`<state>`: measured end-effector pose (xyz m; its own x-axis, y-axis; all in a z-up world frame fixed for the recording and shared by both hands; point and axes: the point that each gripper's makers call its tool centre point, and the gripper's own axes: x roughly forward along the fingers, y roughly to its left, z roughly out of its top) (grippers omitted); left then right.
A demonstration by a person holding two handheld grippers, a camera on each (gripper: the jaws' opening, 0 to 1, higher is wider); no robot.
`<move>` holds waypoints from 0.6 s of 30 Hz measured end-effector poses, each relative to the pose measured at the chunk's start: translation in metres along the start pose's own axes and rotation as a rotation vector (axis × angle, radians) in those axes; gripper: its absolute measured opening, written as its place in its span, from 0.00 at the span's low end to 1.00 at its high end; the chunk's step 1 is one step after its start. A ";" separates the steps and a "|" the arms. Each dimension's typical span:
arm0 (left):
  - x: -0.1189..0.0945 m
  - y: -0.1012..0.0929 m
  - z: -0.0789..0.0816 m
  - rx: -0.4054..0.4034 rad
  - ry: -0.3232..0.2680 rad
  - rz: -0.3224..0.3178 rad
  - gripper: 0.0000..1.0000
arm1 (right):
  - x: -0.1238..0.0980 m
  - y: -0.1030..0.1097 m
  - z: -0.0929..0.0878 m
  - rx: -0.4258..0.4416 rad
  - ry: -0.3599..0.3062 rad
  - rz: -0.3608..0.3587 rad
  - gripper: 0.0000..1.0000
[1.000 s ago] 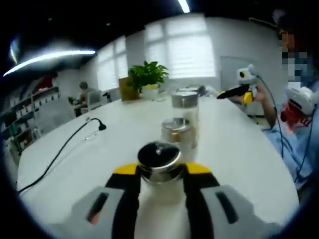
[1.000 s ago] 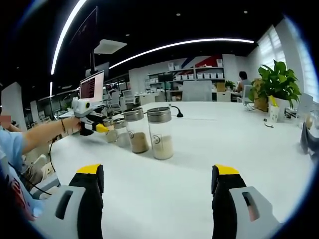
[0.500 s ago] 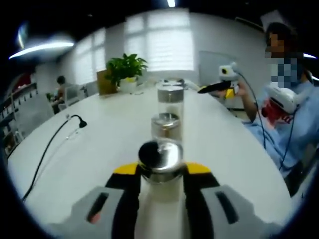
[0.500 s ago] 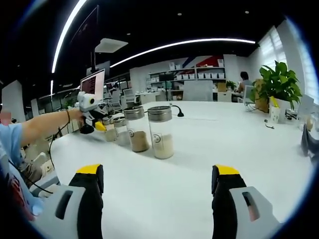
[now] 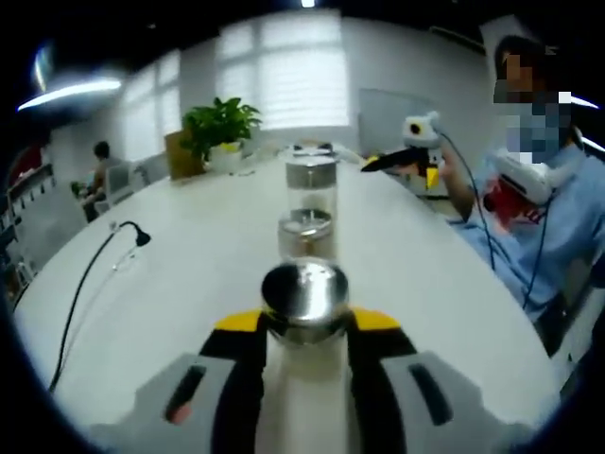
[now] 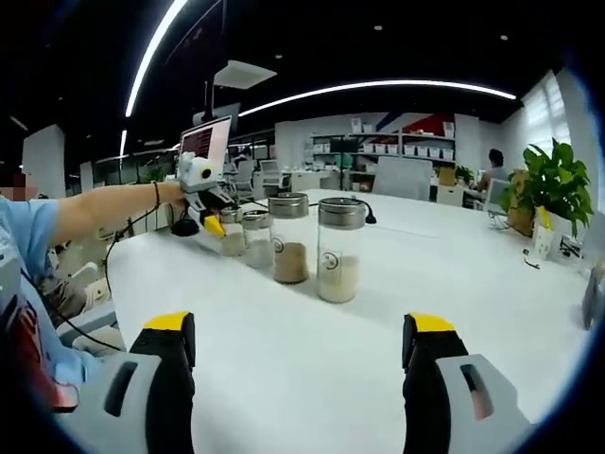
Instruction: Rotate the seasoning bottle until the label or dispensing opening points toward the visible target arrow and the bottle remains upright within the marked orientation range
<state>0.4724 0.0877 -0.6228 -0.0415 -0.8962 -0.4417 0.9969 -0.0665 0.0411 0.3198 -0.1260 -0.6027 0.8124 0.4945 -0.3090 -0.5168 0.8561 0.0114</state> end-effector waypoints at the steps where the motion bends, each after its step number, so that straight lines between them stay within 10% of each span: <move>1: 0.001 0.000 0.000 0.004 0.003 0.006 0.35 | 0.000 -0.001 0.000 0.002 0.001 -0.004 0.94; 8: 0.005 0.002 -0.011 -0.032 0.048 0.014 0.51 | -0.004 -0.008 -0.003 0.010 0.007 -0.026 0.94; 18: -0.015 0.017 0.004 -0.093 -0.059 0.173 0.68 | -0.003 -0.008 -0.005 0.020 0.012 -0.030 0.94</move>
<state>0.4896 0.0980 -0.6123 0.1299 -0.9152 -0.3815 0.9912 0.1292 0.0276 0.3202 -0.1354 -0.6063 0.8239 0.4670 -0.3210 -0.4867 0.8733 0.0213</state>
